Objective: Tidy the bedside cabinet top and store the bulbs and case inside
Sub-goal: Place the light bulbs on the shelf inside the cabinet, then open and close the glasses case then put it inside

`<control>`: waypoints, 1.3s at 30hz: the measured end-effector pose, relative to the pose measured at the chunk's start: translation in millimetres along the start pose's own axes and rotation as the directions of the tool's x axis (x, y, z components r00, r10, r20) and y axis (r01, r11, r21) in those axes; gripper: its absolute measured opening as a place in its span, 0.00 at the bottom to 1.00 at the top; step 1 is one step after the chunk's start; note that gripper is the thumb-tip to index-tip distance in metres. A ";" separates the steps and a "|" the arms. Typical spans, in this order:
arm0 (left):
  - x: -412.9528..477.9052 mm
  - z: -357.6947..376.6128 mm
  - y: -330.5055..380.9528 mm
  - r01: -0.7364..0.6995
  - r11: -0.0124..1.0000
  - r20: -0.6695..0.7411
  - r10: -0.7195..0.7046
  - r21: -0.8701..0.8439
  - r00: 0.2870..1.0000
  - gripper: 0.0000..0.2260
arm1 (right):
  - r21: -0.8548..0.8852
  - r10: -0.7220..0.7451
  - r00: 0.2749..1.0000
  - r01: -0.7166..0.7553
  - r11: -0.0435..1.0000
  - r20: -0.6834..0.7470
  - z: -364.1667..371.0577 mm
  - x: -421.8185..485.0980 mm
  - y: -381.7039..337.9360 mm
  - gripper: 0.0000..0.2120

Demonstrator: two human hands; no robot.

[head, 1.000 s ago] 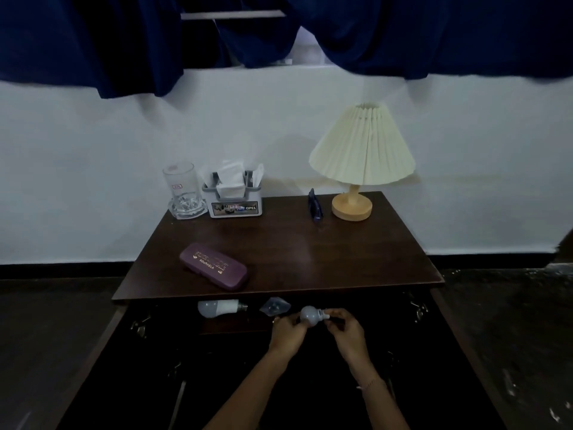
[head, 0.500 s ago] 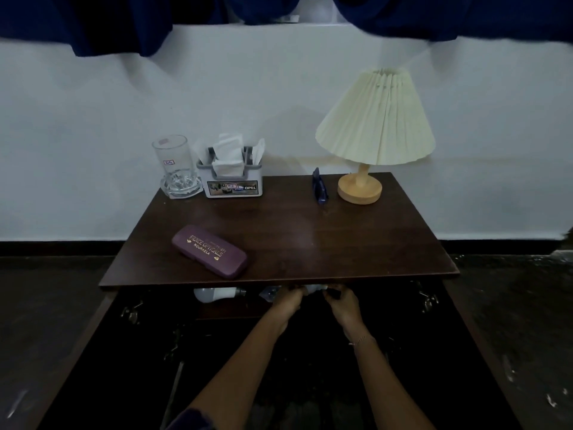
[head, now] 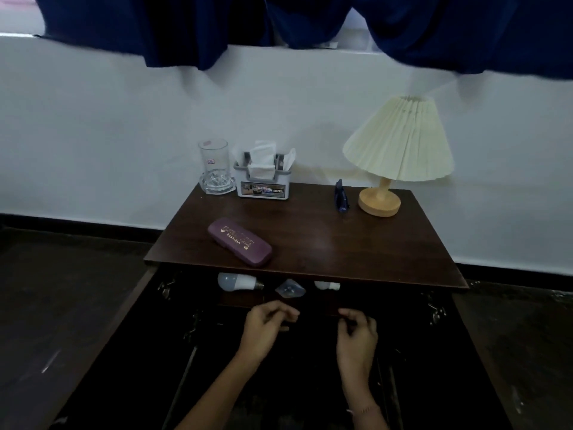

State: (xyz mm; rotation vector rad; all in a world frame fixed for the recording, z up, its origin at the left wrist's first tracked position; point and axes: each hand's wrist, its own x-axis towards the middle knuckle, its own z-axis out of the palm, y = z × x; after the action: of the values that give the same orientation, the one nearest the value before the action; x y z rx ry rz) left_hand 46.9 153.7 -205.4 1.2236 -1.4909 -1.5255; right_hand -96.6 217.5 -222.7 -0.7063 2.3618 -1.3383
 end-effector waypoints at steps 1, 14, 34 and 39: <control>-7.5 -10.7 0.3 -0.026 1.000 -0.029 0.026 -0.011 0.999 0.18 | 0.025 -0.047 0.998 0.048 0.999 -0.030 -0.5 -9.8 -8.6 0.09; 4.7 -89.2 79.5 -0.327 0.936 -0.421 0.352 0.132 0.836 0.11 | -0.136 -0.693 0.620 0.774 0.619 0.368 57.2 -22.0 -141.1 0.24; 55.8 -89.5 80.3 -0.269 0.825 -0.417 0.499 0.497 0.760 0.27 | -0.041 -0.858 0.500 0.866 0.499 0.120 48.9 -14.8 -113.7 0.13; 78.0 -105.6 80.7 -0.159 0.841 -0.243 0.322 0.518 0.915 0.30 | -0.158 -0.755 0.507 0.858 0.490 0.415 75.1 -0.1 -130.8 0.24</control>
State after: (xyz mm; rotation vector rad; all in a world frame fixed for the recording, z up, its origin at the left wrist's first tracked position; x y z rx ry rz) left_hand 107.2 34.0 -129.3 1.4138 -1.7814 -0.7461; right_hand -24.7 108.4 -147.3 -2.2111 2.0311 -0.9376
